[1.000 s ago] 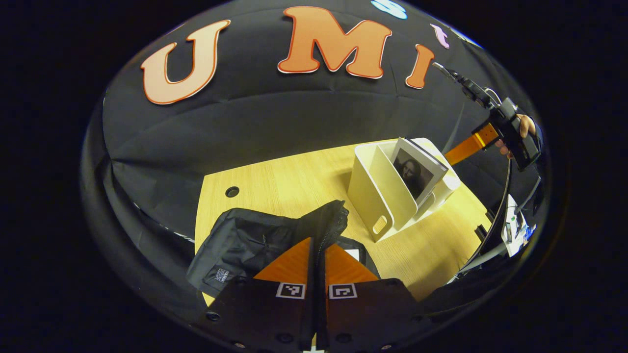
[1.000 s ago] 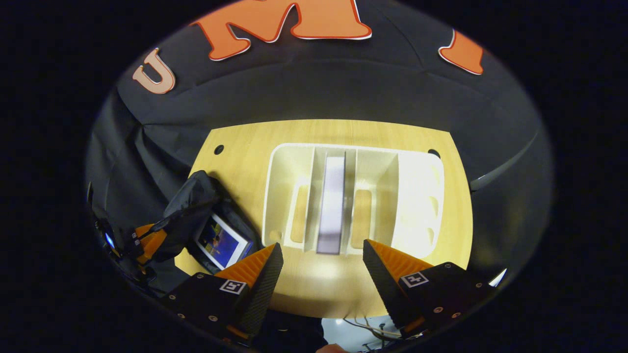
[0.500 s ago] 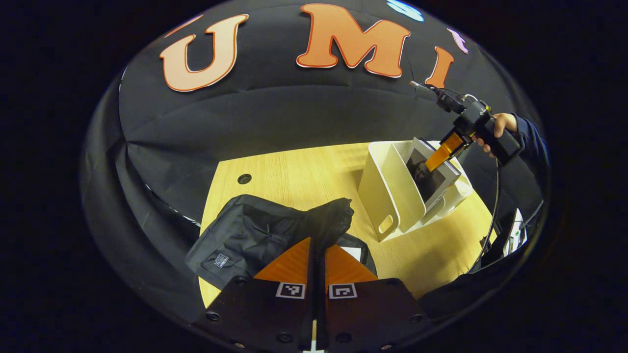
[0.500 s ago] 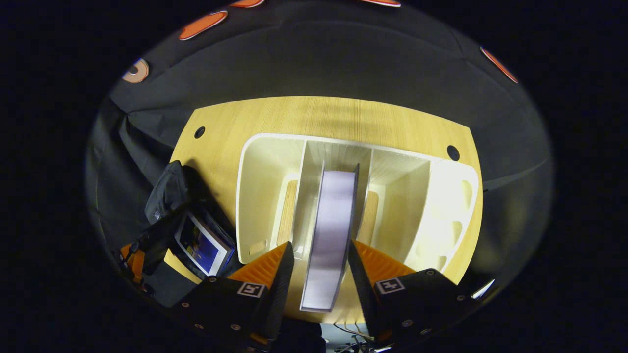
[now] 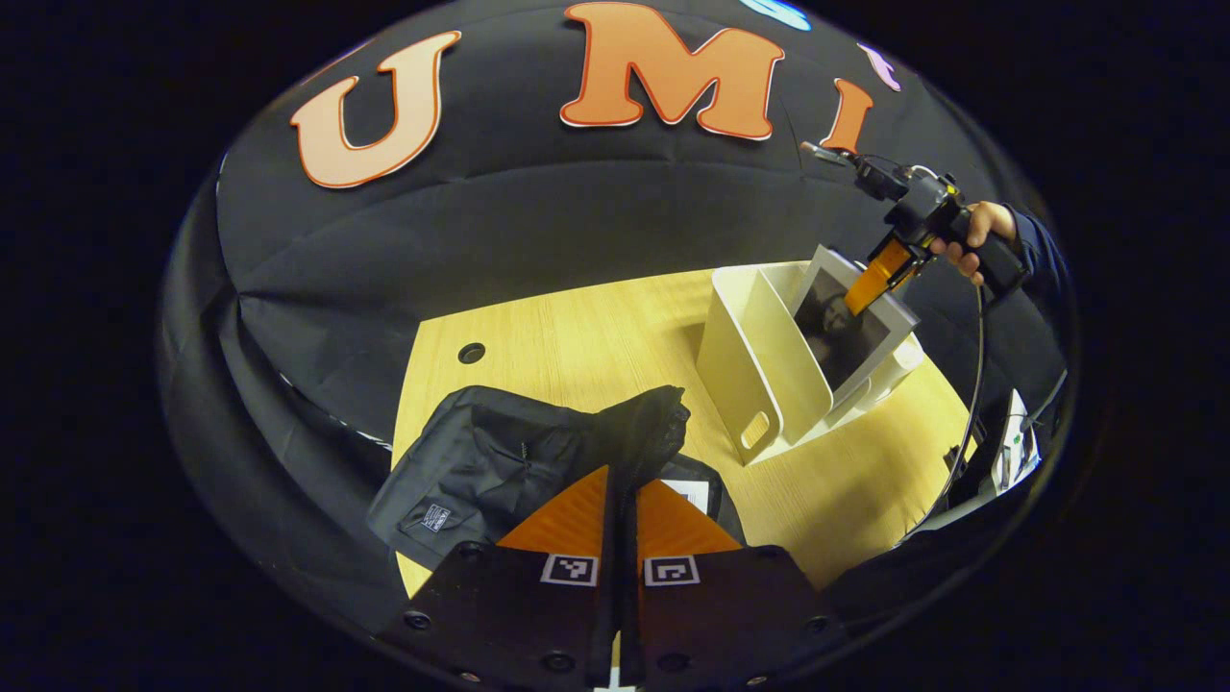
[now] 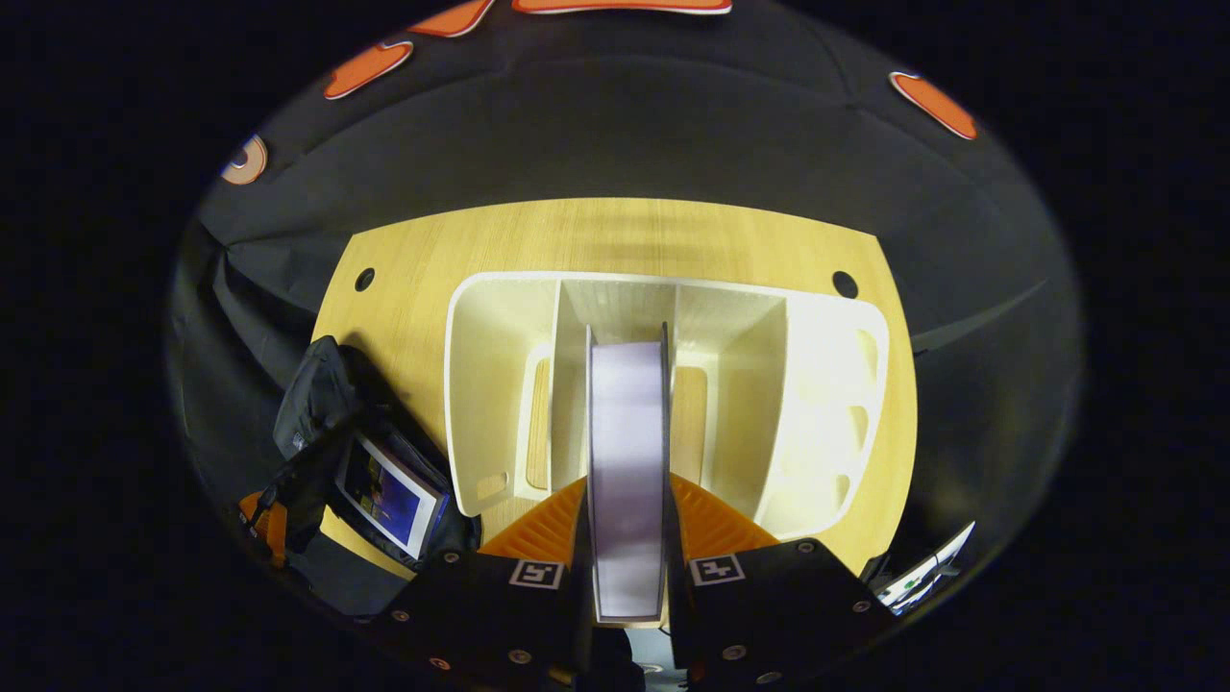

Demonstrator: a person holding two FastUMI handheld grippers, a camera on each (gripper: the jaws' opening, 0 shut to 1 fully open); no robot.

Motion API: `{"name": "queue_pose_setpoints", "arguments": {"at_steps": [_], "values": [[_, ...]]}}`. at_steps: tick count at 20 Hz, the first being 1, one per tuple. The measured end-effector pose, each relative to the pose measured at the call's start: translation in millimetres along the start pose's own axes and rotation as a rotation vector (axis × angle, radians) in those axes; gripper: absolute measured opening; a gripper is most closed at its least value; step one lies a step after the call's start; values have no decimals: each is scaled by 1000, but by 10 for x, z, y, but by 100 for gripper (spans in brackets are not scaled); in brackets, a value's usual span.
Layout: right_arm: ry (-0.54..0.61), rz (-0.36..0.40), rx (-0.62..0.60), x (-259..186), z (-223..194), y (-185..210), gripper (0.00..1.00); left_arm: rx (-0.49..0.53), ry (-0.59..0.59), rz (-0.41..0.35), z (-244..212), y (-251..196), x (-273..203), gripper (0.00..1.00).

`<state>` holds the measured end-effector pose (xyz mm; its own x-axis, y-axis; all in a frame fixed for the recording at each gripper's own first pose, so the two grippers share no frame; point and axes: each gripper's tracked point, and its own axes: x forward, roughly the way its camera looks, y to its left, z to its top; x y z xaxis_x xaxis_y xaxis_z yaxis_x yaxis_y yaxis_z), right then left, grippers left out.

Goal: Open the schoolbag, grab two books from the bookshelf and put them into the schoolbag.

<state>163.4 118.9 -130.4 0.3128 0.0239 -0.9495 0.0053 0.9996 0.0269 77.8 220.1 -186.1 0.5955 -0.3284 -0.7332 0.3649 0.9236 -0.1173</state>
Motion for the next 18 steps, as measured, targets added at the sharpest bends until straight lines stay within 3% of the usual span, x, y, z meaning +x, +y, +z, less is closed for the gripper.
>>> {"name": "queue_pose_setpoints", "arguments": {"at_steps": [10,13,18], "values": [[-63,17,221,-851,-930,138,33,165,-10,-164,9,110,49,4],[-73,14,261,-978,-1161,190,33,202,-17,-196,21,115,61,4],[-85,74,285,-1057,-1537,524,33,247,-13,-236,12,125,70,0]]}}
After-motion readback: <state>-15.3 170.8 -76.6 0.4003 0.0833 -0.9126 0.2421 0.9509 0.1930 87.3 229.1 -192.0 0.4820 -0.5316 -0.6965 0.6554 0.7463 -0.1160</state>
